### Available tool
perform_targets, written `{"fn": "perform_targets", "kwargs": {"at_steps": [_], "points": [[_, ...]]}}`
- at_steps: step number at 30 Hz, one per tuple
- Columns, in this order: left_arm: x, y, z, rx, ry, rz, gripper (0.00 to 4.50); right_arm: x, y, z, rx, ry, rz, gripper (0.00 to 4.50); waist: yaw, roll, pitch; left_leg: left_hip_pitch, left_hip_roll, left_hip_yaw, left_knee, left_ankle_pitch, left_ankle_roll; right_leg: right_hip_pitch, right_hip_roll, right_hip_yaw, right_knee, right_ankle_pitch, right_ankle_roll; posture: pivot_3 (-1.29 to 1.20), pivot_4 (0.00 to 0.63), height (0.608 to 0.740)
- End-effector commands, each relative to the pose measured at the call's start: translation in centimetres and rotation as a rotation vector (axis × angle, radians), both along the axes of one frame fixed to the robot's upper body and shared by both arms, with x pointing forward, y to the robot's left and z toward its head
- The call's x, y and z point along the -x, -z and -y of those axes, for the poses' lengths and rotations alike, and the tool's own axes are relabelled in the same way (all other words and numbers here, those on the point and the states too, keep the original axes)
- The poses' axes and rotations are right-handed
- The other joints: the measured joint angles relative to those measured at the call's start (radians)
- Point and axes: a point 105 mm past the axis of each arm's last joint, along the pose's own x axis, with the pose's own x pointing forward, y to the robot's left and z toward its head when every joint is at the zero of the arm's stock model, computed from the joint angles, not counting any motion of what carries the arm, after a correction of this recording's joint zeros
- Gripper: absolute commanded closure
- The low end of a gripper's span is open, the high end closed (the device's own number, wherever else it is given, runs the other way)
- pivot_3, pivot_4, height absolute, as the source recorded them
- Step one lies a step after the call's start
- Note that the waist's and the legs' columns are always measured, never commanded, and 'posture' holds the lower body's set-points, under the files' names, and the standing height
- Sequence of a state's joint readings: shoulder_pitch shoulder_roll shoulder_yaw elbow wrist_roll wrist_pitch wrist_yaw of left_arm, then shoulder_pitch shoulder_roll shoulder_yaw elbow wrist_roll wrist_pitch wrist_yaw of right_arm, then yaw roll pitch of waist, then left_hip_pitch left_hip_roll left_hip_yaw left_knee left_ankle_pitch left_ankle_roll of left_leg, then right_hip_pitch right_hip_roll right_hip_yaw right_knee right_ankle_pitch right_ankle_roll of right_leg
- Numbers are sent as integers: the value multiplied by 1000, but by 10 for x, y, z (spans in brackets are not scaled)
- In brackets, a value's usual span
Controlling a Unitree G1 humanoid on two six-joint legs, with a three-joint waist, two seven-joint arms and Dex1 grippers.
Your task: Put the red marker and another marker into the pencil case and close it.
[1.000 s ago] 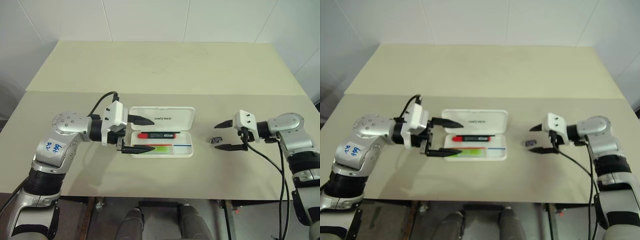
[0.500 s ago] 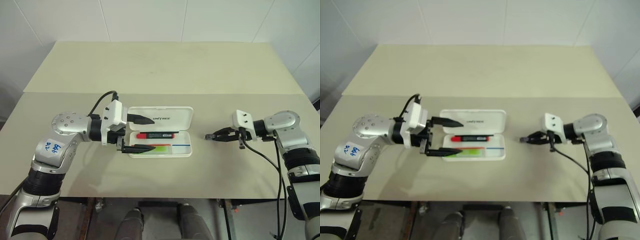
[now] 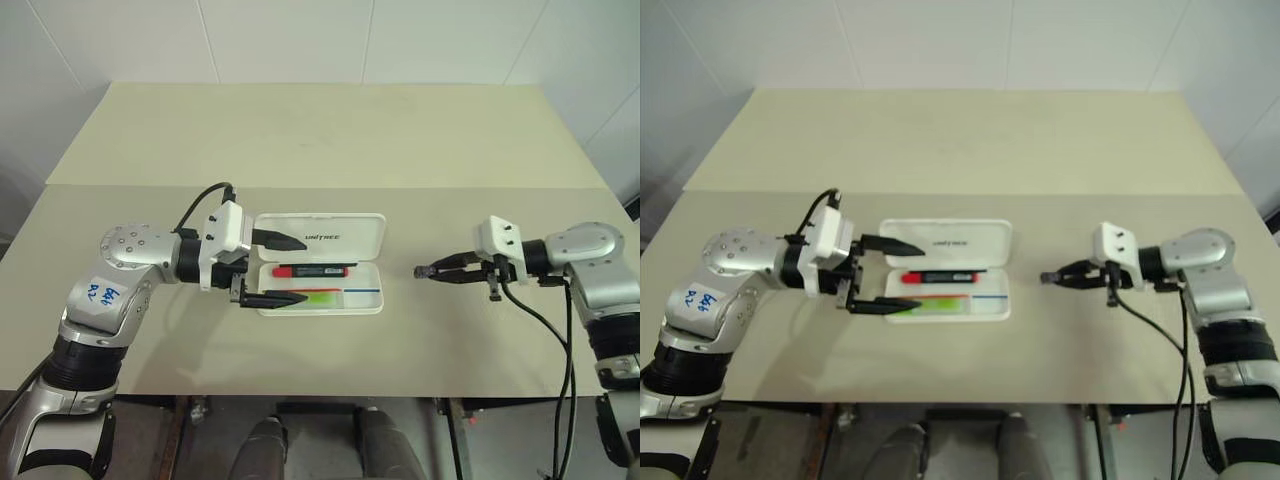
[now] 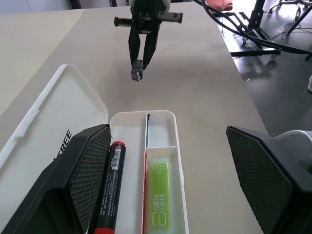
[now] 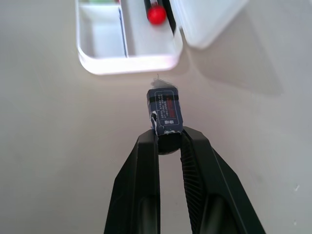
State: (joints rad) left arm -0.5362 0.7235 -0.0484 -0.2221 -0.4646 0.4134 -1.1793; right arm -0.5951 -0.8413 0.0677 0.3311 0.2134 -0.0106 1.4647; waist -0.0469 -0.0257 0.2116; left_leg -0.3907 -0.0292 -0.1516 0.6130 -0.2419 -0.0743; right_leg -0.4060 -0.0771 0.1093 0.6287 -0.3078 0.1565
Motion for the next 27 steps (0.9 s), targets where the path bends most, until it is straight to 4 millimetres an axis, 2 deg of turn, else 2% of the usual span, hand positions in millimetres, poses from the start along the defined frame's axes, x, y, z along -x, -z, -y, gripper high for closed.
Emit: {"fn": "perform_targets", "kwargs": {"at_steps": [1, 6, 8, 10, 21, 27], "points": [[2, -1, -1, -9, 13, 15, 420, 10, -21, -12, -67, -22, 38, 4190, 0, 0, 0, 0, 0, 0, 0, 0, 0, 0, 0, 0, 0, 0, 0, 0, 150, 740], [3, 2, 1, -11, 24, 0, 420, 27, -25, -48, -162, -75, 10, 4190, 0, 0, 0, 0, 0, 0, 0, 0, 0, 0, 0, 0, 1, 0, 0, 0, 150, 740], [4, 3, 2, -13, 32, -20, 48, 34, -23, -62, -188, -99, -7, 4190, 4, 0, 0, 0, 0, 0, 0, 0, 0, 0, 0, 0, 0, 0, 0, 0, 150, 740], [3, 4, 1, -23, 26, -16, 12, 38, -20, -72, -209, -113, -22, 4190, 6, 0, 0, 0, 0, 0, 0, 0, 0, 0, 0, 0, 0, 0, 0, 0, 150, 740], [8, 13, -8, -89, 25, 0, 12, 41, 4, -96, -220, -136, -62, 4190, 17, 0, 0, 0, 0, 0, 0, 0, 0, 0, 0, 0, 0, 0, 0, 0, 150, 740], [10, 15, -11, -106, 24, 6, 12, 33, 17, -92, -186, -115, -93, 4190, 17, 0, 0, 0, 0, 0, 0, 0, 0, 0, 0, 0, 0, 0, 0, 0, 150, 740]]}}
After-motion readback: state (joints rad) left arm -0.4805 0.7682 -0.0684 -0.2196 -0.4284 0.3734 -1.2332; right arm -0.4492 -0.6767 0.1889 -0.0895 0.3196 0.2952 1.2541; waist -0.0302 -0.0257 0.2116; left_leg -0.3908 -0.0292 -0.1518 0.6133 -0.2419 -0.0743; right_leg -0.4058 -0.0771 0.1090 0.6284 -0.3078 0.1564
